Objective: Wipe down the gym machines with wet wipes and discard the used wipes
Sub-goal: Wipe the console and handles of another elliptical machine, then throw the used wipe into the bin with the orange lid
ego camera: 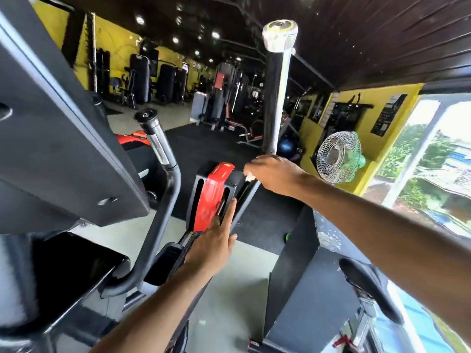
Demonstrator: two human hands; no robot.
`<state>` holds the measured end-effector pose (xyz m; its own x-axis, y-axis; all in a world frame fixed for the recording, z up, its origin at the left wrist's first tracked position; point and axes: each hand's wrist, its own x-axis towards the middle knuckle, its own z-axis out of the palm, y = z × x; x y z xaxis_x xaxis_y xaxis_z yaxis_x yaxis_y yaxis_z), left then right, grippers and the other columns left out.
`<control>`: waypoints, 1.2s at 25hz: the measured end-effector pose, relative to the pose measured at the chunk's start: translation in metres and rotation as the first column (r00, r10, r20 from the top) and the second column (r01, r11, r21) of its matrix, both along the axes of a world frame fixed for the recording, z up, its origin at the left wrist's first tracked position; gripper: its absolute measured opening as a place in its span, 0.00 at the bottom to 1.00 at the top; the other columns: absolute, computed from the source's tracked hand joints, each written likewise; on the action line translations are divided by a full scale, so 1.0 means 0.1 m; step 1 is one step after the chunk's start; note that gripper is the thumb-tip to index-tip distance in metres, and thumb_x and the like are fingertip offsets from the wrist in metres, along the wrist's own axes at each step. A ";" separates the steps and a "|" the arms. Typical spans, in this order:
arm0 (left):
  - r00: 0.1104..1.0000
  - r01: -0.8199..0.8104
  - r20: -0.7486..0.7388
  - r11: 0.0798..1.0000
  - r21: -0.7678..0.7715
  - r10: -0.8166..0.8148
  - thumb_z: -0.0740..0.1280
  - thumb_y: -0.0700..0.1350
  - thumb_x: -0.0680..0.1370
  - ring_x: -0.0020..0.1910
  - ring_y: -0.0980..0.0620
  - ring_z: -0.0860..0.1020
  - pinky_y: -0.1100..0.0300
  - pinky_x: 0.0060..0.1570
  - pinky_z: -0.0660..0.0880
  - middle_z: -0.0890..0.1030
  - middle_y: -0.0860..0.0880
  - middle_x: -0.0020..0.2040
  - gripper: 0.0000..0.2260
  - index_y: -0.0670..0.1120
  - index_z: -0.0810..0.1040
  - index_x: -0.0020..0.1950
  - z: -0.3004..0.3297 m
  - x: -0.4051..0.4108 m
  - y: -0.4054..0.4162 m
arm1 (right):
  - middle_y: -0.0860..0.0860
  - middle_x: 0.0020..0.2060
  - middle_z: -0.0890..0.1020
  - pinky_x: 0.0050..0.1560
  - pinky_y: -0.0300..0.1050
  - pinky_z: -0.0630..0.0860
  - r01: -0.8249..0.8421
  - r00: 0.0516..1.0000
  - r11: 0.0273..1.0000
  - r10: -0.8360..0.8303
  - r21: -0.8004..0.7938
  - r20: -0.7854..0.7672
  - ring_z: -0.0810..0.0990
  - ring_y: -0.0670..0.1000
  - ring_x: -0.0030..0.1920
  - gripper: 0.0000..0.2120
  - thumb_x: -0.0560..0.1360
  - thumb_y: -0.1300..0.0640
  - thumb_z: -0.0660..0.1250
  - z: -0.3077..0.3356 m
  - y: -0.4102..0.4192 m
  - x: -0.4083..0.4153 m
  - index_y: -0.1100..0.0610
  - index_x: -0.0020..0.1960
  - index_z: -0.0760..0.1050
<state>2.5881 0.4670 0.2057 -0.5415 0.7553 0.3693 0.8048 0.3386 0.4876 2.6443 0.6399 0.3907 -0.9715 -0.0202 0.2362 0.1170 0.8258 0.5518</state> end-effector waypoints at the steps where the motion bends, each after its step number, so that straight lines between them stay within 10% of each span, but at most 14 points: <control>1: 1.000 -0.011 0.011 1.000 0.012 0.010 0.61 0.53 0.85 0.58 0.41 0.80 0.50 0.48 0.77 0.68 0.43 0.70 0.39 0.58 0.34 0.83 0.01 0.00 0.01 | 0.51 0.48 0.82 0.49 0.55 0.82 -0.032 0.994 0.986 0.014 -0.166 -0.107 0.83 0.57 0.51 0.18 0.73 0.71 0.63 -0.07 0.03 0.13 0.54 0.57 0.78; 7: 0.904 0.186 -0.424 0.938 0.292 -0.048 0.66 0.52 0.78 0.62 0.44 0.75 0.46 0.62 0.74 0.74 0.47 0.68 0.27 0.52 0.67 0.78 -0.05 0.31 0.10 | 0.47 0.52 0.84 0.45 0.54 0.81 -0.105 0.912 0.876 -0.105 -0.470 -0.398 0.83 0.56 0.51 0.11 0.80 0.55 0.59 -0.77 0.24 0.77 0.47 0.57 0.77; 13: 0.956 0.242 0.129 0.958 0.156 -0.263 0.60 0.58 0.76 0.55 0.48 0.79 0.46 0.57 0.77 0.78 0.51 0.56 0.18 0.53 0.76 0.63 -0.70 0.45 0.85 | 0.51 0.50 0.85 0.48 0.47 0.77 -0.028 0.833 0.752 -0.346 -0.658 -0.431 0.84 0.57 0.47 0.08 0.80 0.61 0.64 -1.44 0.84 1.10 0.55 0.54 0.82; 17: 0.813 0.065 0.569 0.990 0.126 -0.126 0.63 0.60 0.71 0.51 0.48 0.82 0.44 0.56 0.79 0.83 0.51 0.51 0.14 0.56 0.78 0.52 -0.98 0.29 1.78 | 0.49 0.48 0.84 0.50 0.47 0.76 -0.010 0.775 0.582 -0.509 -0.813 -0.374 0.82 0.54 0.49 0.04 0.78 0.56 0.67 -1.86 1.45 1.24 0.52 0.51 0.81; 21: 0.820 0.134 0.563 0.991 -0.019 -0.100 0.63 0.56 0.71 0.49 0.46 0.83 0.48 0.53 0.80 0.84 0.49 0.50 0.17 0.50 0.80 0.55 -1.19 0.35 2.94 | 0.45 0.44 0.82 0.48 0.49 0.76 -0.053 0.650 0.412 -0.677 -0.910 -0.345 0.80 0.49 0.45 0.14 0.75 0.39 0.67 -2.32 2.18 1.31 0.50 0.46 0.78; 30: 0.794 0.195 0.599 0.977 -0.089 -0.103 0.65 0.58 0.69 0.49 0.46 0.83 0.50 0.53 0.79 0.84 0.54 0.46 0.08 0.59 0.78 0.46 -1.42 -0.01 5.15 | 0.47 0.48 0.77 0.45 0.41 0.62 -0.084 0.508 0.312 -0.804 -0.946 -0.310 0.74 0.48 0.46 0.10 0.78 0.47 0.71 -2.88 3.67 1.32 0.52 0.51 0.76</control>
